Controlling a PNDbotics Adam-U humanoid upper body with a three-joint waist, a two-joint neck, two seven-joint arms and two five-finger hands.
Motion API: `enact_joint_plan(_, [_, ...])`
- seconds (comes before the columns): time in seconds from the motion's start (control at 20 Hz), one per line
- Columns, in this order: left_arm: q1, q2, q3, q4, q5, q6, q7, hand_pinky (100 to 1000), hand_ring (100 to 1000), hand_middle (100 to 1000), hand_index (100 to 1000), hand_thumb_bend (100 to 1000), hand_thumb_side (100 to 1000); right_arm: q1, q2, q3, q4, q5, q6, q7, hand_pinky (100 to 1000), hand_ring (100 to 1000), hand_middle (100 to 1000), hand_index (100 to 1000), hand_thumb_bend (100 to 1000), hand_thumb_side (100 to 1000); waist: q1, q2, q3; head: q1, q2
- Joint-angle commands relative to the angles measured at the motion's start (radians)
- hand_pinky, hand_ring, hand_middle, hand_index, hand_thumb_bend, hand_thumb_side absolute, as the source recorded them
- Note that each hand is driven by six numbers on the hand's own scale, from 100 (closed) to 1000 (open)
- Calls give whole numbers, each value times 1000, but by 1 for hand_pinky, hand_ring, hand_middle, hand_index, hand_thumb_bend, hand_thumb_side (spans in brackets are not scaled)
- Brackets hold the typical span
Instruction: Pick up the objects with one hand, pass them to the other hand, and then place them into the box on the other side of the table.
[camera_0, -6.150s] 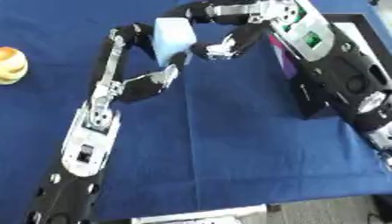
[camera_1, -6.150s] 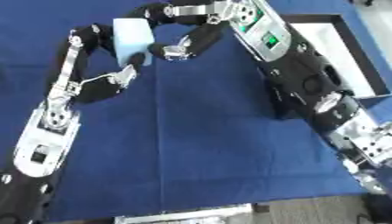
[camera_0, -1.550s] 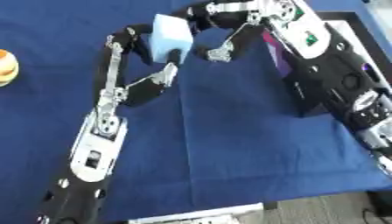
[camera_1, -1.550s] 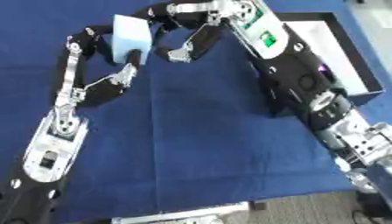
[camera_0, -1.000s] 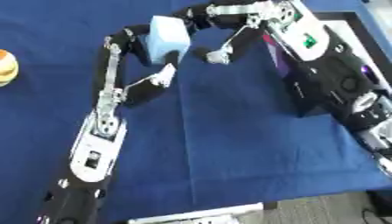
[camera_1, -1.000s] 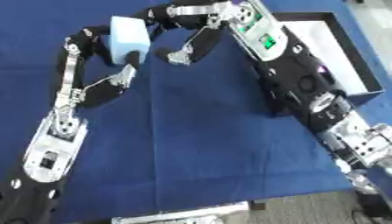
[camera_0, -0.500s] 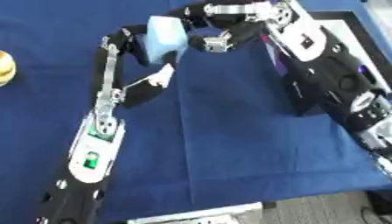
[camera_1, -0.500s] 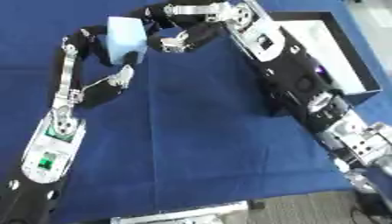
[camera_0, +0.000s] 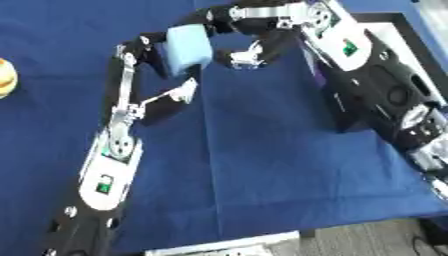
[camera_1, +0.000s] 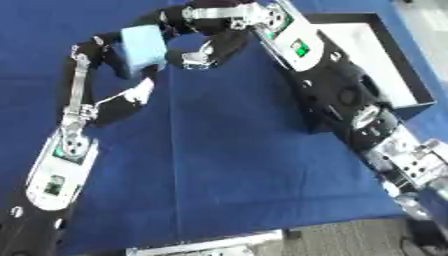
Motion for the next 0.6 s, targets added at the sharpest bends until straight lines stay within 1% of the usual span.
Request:
enact_joint_plan(0.05, [-10, -4, 2, -12, 0, -2, 8, 607, 346, 266, 469, 143, 179, -11, -18, 0, -29, -7, -44, 42, 924, 1000, 1000, 1000, 100, 573, -8, -8, -2, -5, -1])
enact_joint_plan(0.2, [-12, -4, -4, -21, 3, -5, 5, 606, 346, 265, 468, 148, 170, -11, -17, -1, -30, -5, -53, 42, 923, 1000, 1000, 1000, 100, 612, -8, -8, -2, -6, -1])
enact_joint_plan(0.35, [-11, -4, -9, -26, 6, -6, 1, 604, 344, 263, 467, 154, 165, -13, -16, -3, -29, -5, -60, 42, 922, 1000, 1000, 1000, 100, 623, -9, -6, -2, -5, -1])
enact_joint_plan(0.6, [-12, -3, -11, -33, 16, -12, 2, 602, 342, 261, 466, 163, 152, -13, -17, -7, -25, 10, -86, 42, 918, 1000, 1000, 1000, 100, 586, -8, -4, -3, -2, -1])
